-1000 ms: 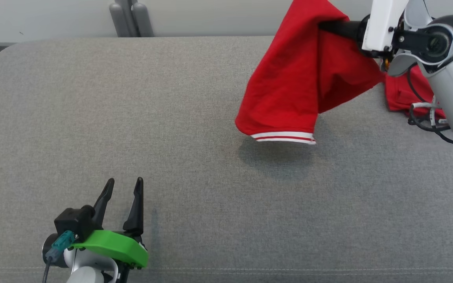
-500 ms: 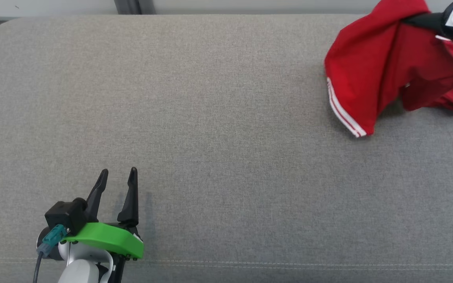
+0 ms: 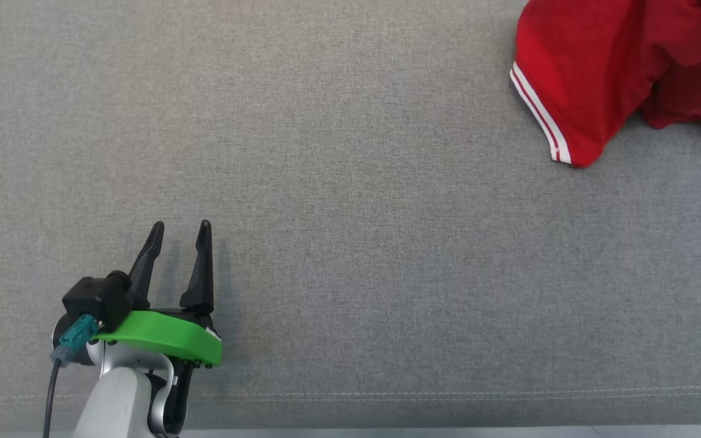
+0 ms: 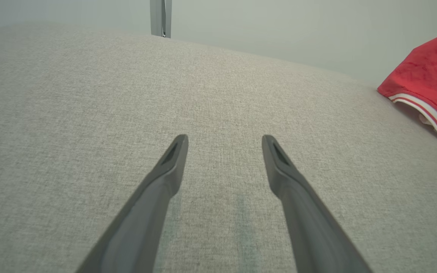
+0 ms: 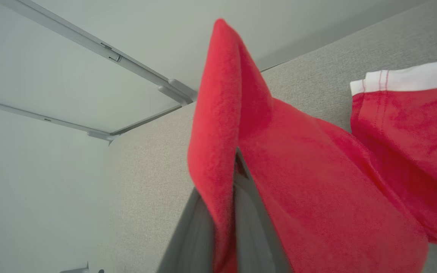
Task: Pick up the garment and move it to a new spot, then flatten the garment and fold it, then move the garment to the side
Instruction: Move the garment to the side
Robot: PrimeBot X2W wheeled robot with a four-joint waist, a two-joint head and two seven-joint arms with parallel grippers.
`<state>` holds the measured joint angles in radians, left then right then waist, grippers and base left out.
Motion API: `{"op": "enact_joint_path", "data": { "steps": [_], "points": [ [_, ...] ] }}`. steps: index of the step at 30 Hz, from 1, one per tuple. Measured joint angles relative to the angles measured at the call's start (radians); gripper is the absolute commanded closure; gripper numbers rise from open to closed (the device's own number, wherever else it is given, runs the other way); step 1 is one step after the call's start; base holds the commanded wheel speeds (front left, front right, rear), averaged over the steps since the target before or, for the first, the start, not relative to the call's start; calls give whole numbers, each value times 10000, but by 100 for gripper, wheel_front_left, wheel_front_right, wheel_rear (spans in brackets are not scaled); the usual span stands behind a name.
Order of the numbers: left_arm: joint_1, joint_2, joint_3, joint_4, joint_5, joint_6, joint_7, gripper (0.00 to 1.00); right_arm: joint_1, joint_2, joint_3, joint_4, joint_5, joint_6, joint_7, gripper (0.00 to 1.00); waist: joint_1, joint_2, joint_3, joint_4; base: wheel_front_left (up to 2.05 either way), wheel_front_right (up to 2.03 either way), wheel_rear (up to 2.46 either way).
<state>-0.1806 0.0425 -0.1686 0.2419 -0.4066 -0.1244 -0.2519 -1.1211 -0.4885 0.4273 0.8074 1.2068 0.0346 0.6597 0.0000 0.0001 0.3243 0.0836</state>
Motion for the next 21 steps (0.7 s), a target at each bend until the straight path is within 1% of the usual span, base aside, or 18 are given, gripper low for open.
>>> {"op": "enact_joint_path", "data": {
  "steps": [4,9,12,14,18,19,21],
  "points": [
    [-170,-8,-148,205,52,0,0,0,12,581,-107,-27,389,385,-161,100,0,0,157,-77,0,0,0],
    [-191,-10,-174,422,48,0,0,0,24,1302,38,-157,723,539,-31,100,0,0,-52,-30,0,0,0],
    [-191,-12,-169,464,29,0,0,0,23,1507,178,-244,761,621,111,100,0,0,-230,18,0,0,0],
    [-189,-12,-157,477,12,0,0,0,18,1523,324,-253,750,619,251,100,0,0,-338,44,0,0,0],
    [-188,-12,-142,430,-13,0,0,0,-12,982,201,-59,625,552,267,100,0,0,-328,80,0,0,0],
    [-188,-12,-142,430,-13,0,0,0,-12,982,201,-59,625,552,267,100,0,0,-328,80,0,0,0],
    [-188,-12,-119,412,-13,0,0,0,-12,702,-25,151,623,372,163,100,0,0,-238,73,0,0,0]
  ]
}}
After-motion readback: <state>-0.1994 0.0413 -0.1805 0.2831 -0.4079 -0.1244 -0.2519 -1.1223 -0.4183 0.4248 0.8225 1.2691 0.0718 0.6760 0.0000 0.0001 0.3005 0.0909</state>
